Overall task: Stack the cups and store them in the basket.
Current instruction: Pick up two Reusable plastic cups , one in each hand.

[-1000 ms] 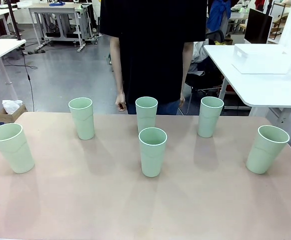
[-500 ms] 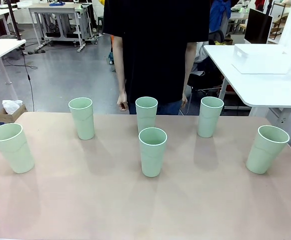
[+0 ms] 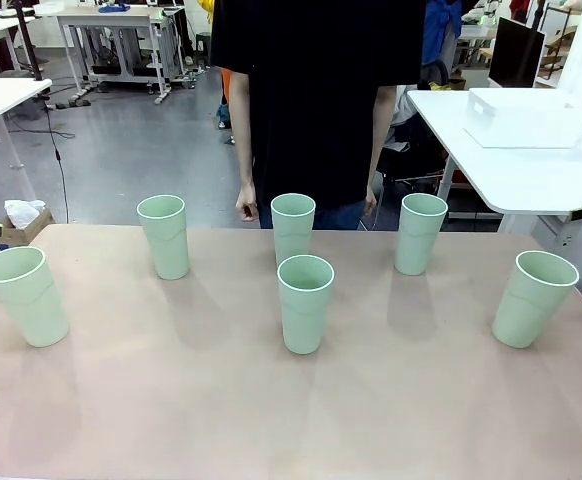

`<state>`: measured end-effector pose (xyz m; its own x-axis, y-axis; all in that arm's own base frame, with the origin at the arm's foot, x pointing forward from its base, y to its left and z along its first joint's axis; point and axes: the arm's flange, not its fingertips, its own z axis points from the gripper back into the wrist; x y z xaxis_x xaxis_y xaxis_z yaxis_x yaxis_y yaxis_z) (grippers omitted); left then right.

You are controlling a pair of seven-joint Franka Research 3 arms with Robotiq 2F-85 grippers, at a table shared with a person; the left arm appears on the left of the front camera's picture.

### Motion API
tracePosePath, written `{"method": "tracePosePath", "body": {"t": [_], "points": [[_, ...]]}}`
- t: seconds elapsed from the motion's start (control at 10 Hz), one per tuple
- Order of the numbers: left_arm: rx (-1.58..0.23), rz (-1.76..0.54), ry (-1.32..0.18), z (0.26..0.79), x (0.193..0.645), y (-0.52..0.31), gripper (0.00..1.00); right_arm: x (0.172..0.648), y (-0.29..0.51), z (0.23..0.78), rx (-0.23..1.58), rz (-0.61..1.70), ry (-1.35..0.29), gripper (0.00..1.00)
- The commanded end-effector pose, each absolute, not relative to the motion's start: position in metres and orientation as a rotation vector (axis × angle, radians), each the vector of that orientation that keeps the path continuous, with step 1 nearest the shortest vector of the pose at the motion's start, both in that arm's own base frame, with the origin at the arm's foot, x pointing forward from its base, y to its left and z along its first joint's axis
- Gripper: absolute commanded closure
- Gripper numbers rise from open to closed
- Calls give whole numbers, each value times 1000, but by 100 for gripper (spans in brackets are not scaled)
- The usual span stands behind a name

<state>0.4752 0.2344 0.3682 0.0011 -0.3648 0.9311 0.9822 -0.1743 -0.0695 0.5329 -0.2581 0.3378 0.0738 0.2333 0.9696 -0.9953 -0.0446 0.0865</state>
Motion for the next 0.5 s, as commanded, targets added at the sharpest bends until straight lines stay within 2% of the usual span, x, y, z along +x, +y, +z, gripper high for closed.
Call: {"method": "tracePosePath", "body": {"t": [0.0,0.4], "points": [[-1044,-1477,-815,379,473,235,0,532,-256,347,1137,1289,-940,0],[-1063,-1471,-817,372,475,237,0,533,-257,339,1120,1292,-953,0]]}}
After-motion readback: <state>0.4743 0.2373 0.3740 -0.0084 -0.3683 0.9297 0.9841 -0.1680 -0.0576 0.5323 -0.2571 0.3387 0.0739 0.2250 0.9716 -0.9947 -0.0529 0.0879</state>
